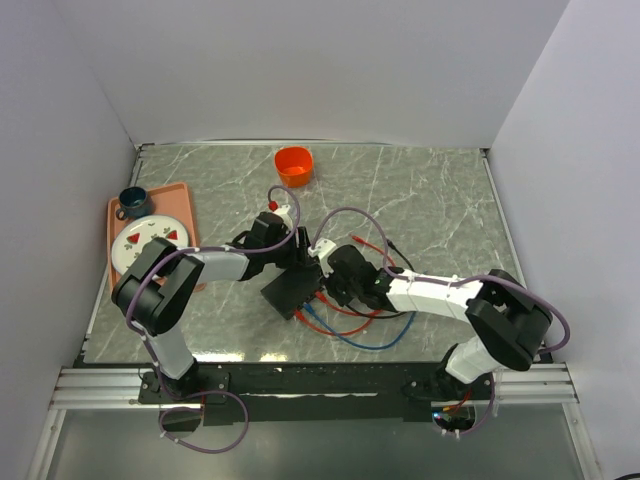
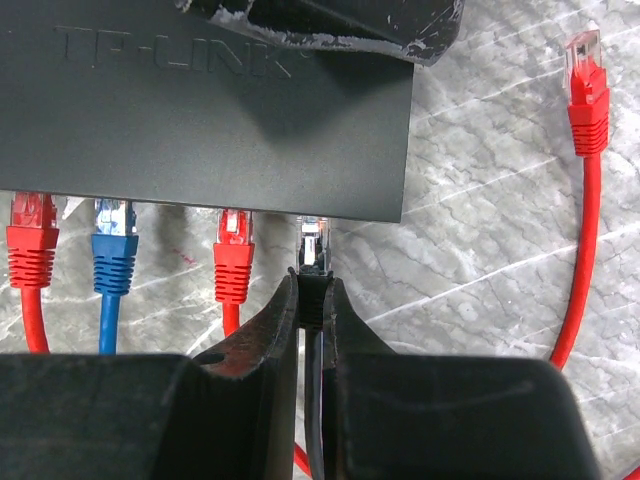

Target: Insert the plug into the switch port

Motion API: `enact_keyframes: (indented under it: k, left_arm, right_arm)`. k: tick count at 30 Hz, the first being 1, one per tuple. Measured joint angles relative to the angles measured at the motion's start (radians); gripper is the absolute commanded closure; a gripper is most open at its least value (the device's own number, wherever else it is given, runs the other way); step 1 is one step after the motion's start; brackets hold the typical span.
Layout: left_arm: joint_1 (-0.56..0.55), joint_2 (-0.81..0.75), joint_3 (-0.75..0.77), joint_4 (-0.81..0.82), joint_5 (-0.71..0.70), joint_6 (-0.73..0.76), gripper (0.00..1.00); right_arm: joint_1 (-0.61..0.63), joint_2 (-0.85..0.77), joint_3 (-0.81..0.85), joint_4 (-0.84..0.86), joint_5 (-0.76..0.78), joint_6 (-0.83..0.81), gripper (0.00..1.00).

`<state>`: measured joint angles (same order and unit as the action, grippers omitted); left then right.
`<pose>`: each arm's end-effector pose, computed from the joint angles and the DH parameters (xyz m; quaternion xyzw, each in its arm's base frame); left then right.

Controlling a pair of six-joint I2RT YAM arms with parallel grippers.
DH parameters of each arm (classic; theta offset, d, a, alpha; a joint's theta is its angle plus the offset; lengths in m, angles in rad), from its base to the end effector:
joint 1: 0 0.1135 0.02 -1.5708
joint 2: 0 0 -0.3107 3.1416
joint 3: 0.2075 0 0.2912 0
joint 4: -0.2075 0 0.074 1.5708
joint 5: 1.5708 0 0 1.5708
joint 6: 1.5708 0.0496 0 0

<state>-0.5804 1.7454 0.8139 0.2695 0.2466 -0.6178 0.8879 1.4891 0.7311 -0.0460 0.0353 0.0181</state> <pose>0.3182 -0.2231 0.1515 0.0373 0.8926 -0.3369 0.2974 0.2087 0.2538 0.1818 -0.3847 0.8437 0.1490 0.3435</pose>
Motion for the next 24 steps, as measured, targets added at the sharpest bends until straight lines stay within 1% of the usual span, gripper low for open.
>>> enact_keyframes:
  k: [6, 12, 24]
  left_arm:
    - [0.0, 0.0, 0.0, 0.0, 0.0, -0.004, 0.34]
    - [-0.003, -0.002, 0.0, -0.002, -0.001, -0.003, 0.35]
    - [-0.005, -0.019, -0.05, 0.059, -0.01, -0.003, 0.37]
  right_arm:
    - [0.0, 0.012, 0.002, -0.003, 0.004, 0.008, 1.0]
    - [0.0, 0.072, 0.027, -0.026, 0.008, 0.019, 1.0]
    - [0.005, 0.063, 0.024, -0.019, 0.016, 0.041, 1.0]
